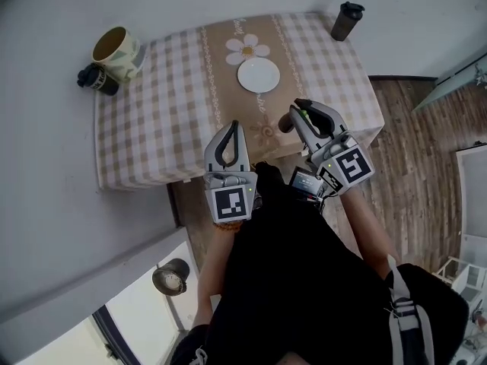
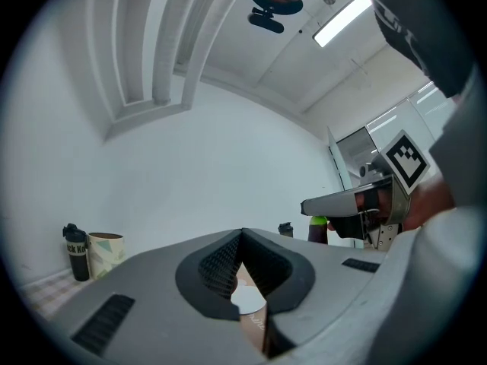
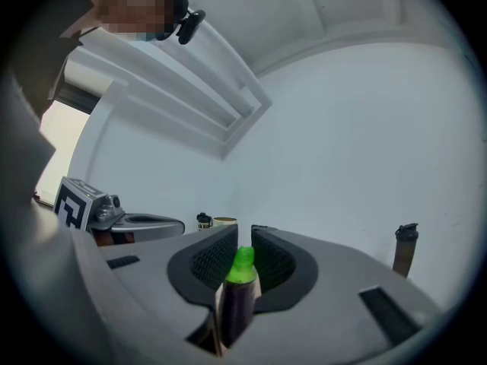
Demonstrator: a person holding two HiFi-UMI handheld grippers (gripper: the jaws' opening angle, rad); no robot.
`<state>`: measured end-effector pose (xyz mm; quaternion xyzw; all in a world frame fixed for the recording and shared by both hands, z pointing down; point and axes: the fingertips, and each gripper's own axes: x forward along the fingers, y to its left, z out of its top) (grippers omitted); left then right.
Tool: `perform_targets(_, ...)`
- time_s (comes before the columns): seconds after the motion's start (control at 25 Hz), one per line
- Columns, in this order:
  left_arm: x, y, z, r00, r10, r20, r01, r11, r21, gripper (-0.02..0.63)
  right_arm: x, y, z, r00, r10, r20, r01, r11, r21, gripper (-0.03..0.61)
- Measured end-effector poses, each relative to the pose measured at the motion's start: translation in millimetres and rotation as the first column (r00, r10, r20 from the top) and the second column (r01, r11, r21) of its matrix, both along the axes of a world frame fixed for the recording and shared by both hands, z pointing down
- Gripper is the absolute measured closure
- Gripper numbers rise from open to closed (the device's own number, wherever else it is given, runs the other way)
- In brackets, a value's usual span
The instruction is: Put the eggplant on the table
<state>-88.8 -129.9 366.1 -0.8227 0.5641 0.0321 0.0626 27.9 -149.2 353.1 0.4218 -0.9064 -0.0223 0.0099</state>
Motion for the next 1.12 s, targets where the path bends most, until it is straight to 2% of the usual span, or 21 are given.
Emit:
perform_targets(0.4, 4, -24, 13, 1.0, 0.015, -0.007, -0.015, 0.999, -0.036, 0.611, -4, -27, 16, 1.0, 0.001, -0.021, -0.002, 0.999, -0.035, 0.518)
perform_targets(0.88, 0, -38, 21, 1.0, 0.017, 0.012, -0.017, 0.999, -0.041, 0.611, -12, -52, 29, 1.0, -0.004, -0.022, 0.003, 0.999, -0.054, 0.518)
perform_targets(1.12, -4, -38, 22, 1.0, 0.01, 0.024, -0.009, 0.999, -0.032, 0.611, -23, -68, 38, 0.998, -0.027, -0.052, 0.024, 0.999, -0.047, 0.517)
